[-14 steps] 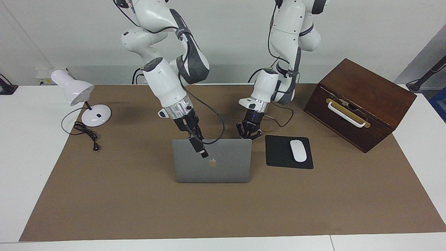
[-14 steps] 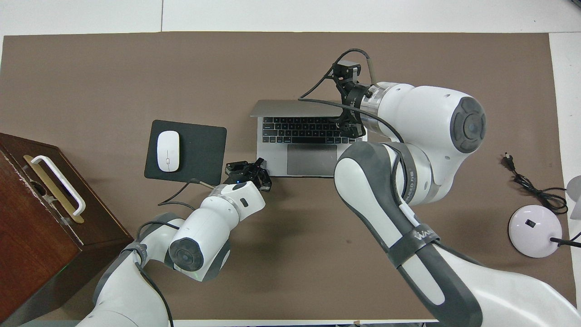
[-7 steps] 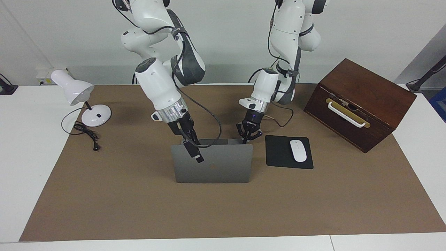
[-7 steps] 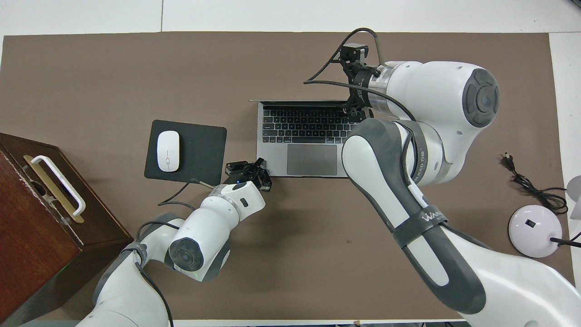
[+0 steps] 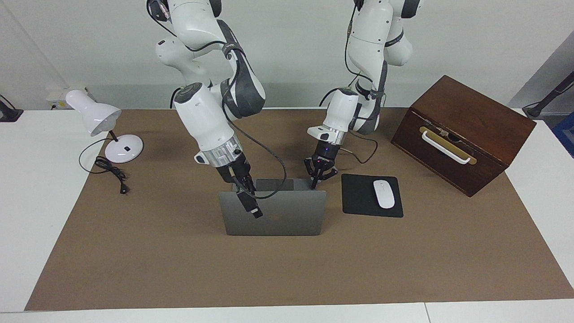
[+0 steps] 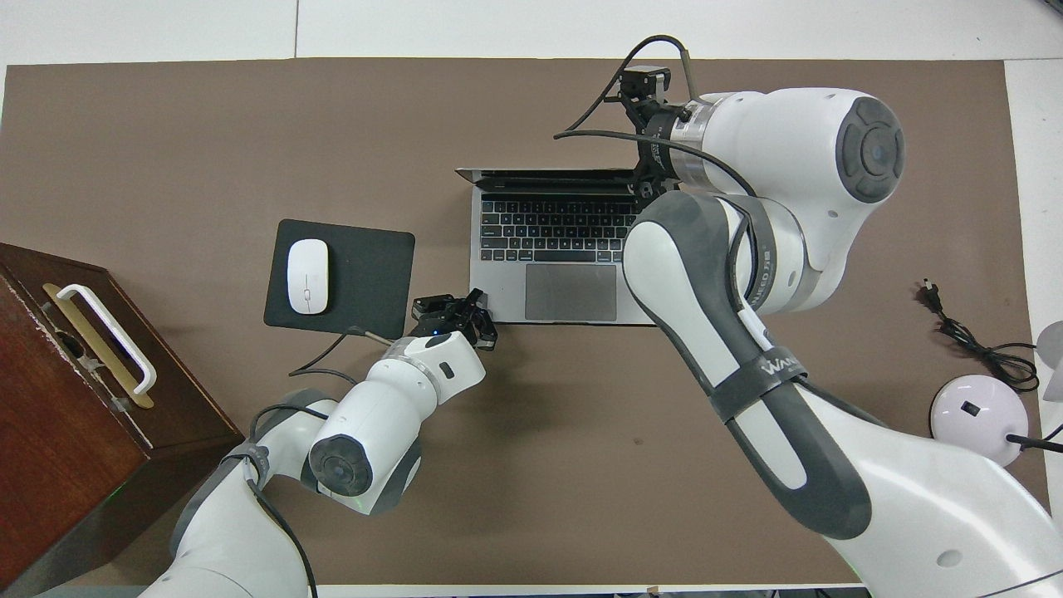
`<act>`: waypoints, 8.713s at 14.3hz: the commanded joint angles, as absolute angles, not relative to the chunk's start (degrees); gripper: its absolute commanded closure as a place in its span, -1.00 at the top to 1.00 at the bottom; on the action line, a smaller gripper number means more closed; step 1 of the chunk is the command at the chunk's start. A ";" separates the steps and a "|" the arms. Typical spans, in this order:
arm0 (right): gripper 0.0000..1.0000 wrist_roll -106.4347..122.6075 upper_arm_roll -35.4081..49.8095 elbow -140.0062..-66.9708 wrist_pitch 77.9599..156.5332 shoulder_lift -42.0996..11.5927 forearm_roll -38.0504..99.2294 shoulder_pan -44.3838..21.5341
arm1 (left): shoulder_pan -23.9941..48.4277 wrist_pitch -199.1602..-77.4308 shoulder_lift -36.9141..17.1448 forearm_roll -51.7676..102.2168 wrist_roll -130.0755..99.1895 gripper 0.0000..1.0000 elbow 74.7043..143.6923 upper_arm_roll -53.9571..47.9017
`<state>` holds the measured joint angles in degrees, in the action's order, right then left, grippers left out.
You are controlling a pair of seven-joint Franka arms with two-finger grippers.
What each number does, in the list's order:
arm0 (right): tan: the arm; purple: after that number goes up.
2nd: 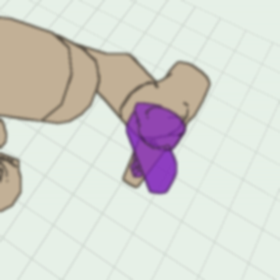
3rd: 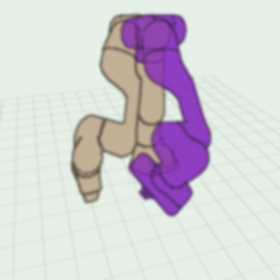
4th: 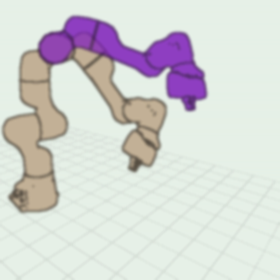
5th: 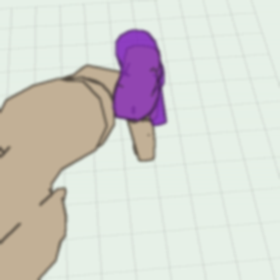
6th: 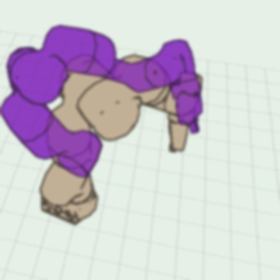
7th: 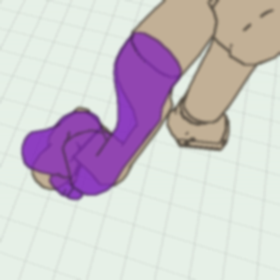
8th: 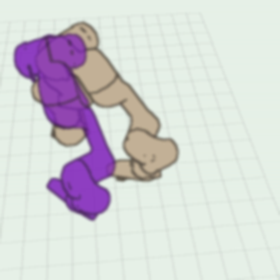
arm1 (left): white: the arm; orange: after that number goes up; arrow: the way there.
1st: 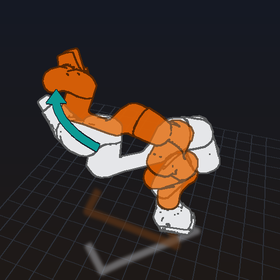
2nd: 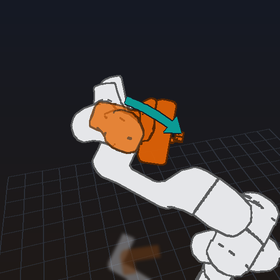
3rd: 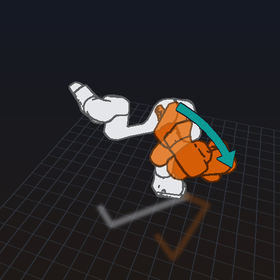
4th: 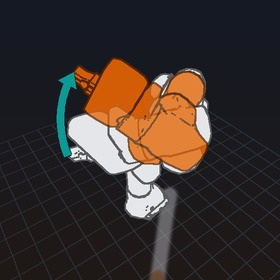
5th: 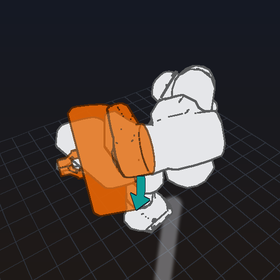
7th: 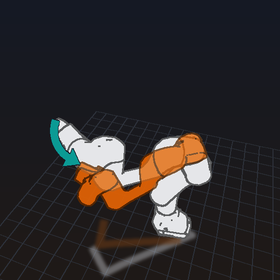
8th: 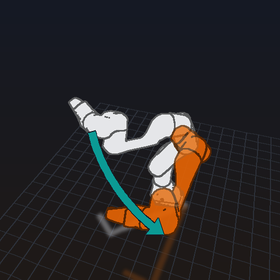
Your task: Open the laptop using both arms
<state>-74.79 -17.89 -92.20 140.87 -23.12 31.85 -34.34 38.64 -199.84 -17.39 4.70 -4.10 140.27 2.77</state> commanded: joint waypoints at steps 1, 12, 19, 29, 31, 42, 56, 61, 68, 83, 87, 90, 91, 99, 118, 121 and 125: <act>0.99 -73.13 -17.84 -87.54 138.52 -25.92 30.94 -32.17 | 38.41 -200.66 -20.83 4.22 -4.39 -1.00 138.69 2.55; 0.99 -71.81 -17.84 -83.06 136.41 -28.30 31.03 -30.15 | 38.32 -200.74 -21.09 4.13 -4.39 -1.00 138.69 2.55; 0.99 -71.46 -17.75 -80.95 133.95 -29.36 31.03 -29.36 | 38.32 -200.74 -21.01 4.22 -4.39 -1.00 138.69 2.55; 1.00 -71.72 -17.93 -78.93 117.80 -22.69 31.12 -27.95 | 38.23 -200.74 -21.01 4.22 -4.48 -1.00 138.69 2.55; 1.00 -69.97 -18.11 -78.84 110.25 -18.74 26.40 -26.64 | 38.23 -200.65 -21.09 4.22 -4.48 -1.00 138.69 2.55; 1.00 -9.29 -17.05 -79.28 93.95 -3.69 1.41 -19.53 | 38.15 -198.82 -17.41 4.83 -9.31 -1.00 137.46 2.29; 1.00 7.92 1.23 -93.51 104.33 -1.32 -1.85 7.56 | 32.80 -154.11 3.42 5.01 -9.15 -1.00 130.27 3.16; 1.00 2.46 1.23 -92.90 99.07 0.08 -1.76 7.47 | 25.24 -130.73 8.34 5.01 -5.90 -1.00 119.73 3.16; 1.00 -4.65 1.76 -88.07 90.88 1.76 -0.62 6.42 | 12.94 -109.81 9.85 4.92 1.39 -1.00 108.83 3.25; 1.00 -5.45 -1.41 -88.07 89.91 1.76 -0.62 2.46 | 1.67 -92.29 8.35 0.53 7.21 1.00 98.00 3.43; 1.00 -1.96 -1.23 -87.46 90.08 1.23 -0.79 2.46 | 3.08 -91.76 7.04 -0.97 7.03 1.00 98.17 4.22; 1.00 2.90 -1.32 -87.19 90.70 1.05 -0.53 2.55 | 3.08 -91.93 6.51 -0.97 5.02 1.00 98.52 4.22; 1.00 2.99 -1.41 -87.27 90.70 1.05 -0.53 2.55 | 2.73 -92.11 5.89 -0.97 3.79 1.00 98.35 3.61; 1.00 1.67 -1.41 -87.28 90.53 1.14 -0.53 2.55 | 0.97 -92.81 4.92 -0.97 -0.35 1.00 99.14 1.23; 1.00 1.32 -1.32 -87.28 90.88 0.88 -0.53 2.55 | 1.85 -90.97 3.25 -0.70 0.26 1.00 95.36 1.58; 1.00 1.32 -1.32 -87.28 90.88 0.79 -0.53 2.55 | 1.76 -90.97 3.34 -0.62 0.26 1.00 95.36 1.58; 1.00 1.32 -1.32 -87.28 90.88 0.79 -0.53 2.55 | 1.67 -90.79 3.34 -0.44 0.35 1.00 95.36 1.58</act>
